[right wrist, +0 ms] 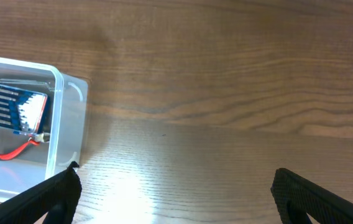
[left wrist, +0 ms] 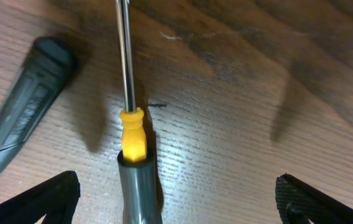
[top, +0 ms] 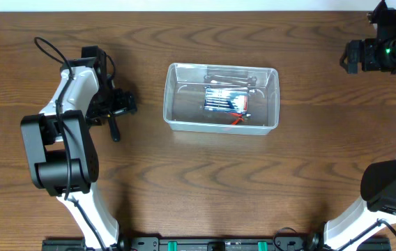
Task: Pack container
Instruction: 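Lower the left gripper and grasp the yellow-handled screwdriver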
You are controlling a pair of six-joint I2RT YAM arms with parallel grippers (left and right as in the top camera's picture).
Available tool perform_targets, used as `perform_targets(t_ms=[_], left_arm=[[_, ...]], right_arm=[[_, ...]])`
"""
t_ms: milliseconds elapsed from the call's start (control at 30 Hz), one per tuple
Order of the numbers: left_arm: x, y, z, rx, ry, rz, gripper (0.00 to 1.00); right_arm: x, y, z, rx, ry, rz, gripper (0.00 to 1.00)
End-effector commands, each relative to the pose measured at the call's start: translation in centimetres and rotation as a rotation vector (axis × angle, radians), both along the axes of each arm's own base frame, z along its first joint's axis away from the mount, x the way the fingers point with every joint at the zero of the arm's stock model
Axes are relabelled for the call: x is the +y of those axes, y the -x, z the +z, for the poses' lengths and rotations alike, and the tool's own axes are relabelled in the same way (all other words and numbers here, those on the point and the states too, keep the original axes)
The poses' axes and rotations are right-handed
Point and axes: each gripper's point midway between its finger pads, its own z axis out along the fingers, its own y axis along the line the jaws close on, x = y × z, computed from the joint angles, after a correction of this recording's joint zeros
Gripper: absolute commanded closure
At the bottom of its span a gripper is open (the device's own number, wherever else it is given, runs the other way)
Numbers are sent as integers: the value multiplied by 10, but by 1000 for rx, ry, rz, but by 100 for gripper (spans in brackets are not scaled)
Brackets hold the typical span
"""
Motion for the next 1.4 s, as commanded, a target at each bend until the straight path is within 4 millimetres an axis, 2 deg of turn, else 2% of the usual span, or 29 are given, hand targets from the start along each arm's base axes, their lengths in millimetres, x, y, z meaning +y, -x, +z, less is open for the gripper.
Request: perform_targets(t_ms=[0,500,767,1233,1367], left_arm=[[1,7,-14,43,-8,9,2],[0,18,-35,89,-4,8,2],[0,24,-36,110,-1,9,0],[-1,29,-35,133,1,9,36],[-1,32,-35,142,2,8,42]], right_arm=[[1,-1,-2,1,-11,0,1],[1,-1,-2,1,-11,-1,1],[1,-1,-2,1,-11,0,1],[1,-1,-2,2,-11,0,1],[1,-1,-2,1,-11,0,1]])
